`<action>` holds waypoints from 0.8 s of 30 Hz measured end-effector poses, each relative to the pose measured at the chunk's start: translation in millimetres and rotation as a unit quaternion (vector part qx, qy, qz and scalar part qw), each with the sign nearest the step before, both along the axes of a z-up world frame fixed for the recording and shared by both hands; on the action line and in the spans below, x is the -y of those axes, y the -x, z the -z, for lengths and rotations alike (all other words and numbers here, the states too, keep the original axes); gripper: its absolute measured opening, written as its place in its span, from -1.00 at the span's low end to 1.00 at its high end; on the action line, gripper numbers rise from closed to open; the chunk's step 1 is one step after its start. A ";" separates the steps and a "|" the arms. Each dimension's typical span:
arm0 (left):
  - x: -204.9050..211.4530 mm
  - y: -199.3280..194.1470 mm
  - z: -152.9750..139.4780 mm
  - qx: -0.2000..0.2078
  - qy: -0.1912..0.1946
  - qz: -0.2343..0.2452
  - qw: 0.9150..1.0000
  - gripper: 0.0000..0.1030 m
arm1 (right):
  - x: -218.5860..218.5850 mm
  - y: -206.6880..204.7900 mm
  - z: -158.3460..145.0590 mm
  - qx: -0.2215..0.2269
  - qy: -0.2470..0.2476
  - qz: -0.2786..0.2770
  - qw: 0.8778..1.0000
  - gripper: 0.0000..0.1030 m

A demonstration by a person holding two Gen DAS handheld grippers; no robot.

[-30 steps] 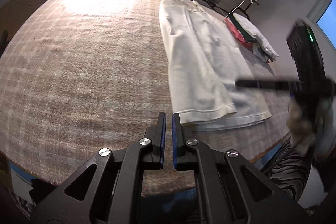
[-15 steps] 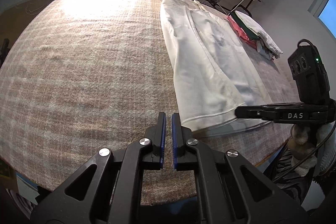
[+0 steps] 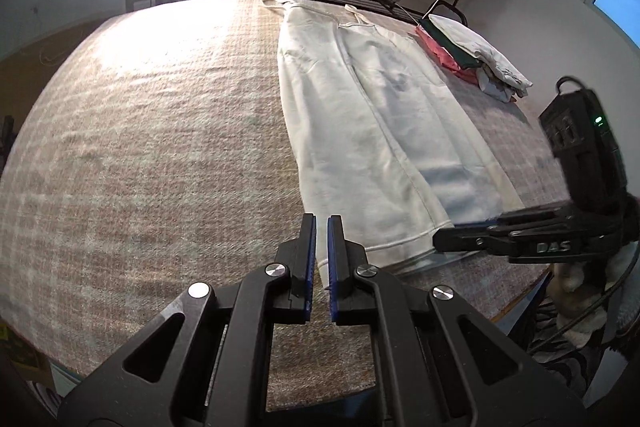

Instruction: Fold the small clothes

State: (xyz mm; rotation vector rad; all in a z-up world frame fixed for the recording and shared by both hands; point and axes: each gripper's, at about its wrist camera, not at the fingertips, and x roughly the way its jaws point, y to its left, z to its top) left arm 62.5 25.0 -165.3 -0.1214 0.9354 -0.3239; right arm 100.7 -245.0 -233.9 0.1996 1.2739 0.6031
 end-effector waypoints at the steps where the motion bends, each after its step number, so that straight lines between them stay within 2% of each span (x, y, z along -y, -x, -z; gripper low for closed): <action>1: 1.6 0.1 -0.4 0.002 0.000 -0.001 1.000 -0.97 | 0.9 0.6 -5.3 0.012 0.005 -0.001 1.000 -0.46; 2: 2.9 0.5 -0.6 0.003 -0.001 -0.002 1.000 -0.97 | 4.4 3.1 -13.8 0.032 0.008 0.000 0.999 -0.17; 5: 7.1 -0.1 -2.6 0.010 -0.002 -0.006 1.000 -0.97 | 20.1 5.9 -32.9 0.069 0.003 0.003 0.998 -0.16; 11: 32.8 -2.9 -11.1 0.025 0.011 0.007 1.000 -0.97 | 65.4 7.6 -66.0 0.131 0.010 0.041 0.990 -0.16; 14: 56.4 -2.1 -13.7 0.035 0.005 0.027 0.999 -0.97 | 93.0 4.3 -78.6 0.143 0.004 0.059 0.988 -0.15; 18: 90.3 -3.2 -11.9 0.035 -0.001 0.056 0.998 -0.97 | 128.7 0.8 -92.0 0.162 0.002 0.079 0.984 -0.02; 24: 140.0 -6.3 -3.4 0.031 -0.013 0.089 0.995 -0.97 | 174.8 -1.7 -101.1 0.180 0.019 0.112 0.977 -0.01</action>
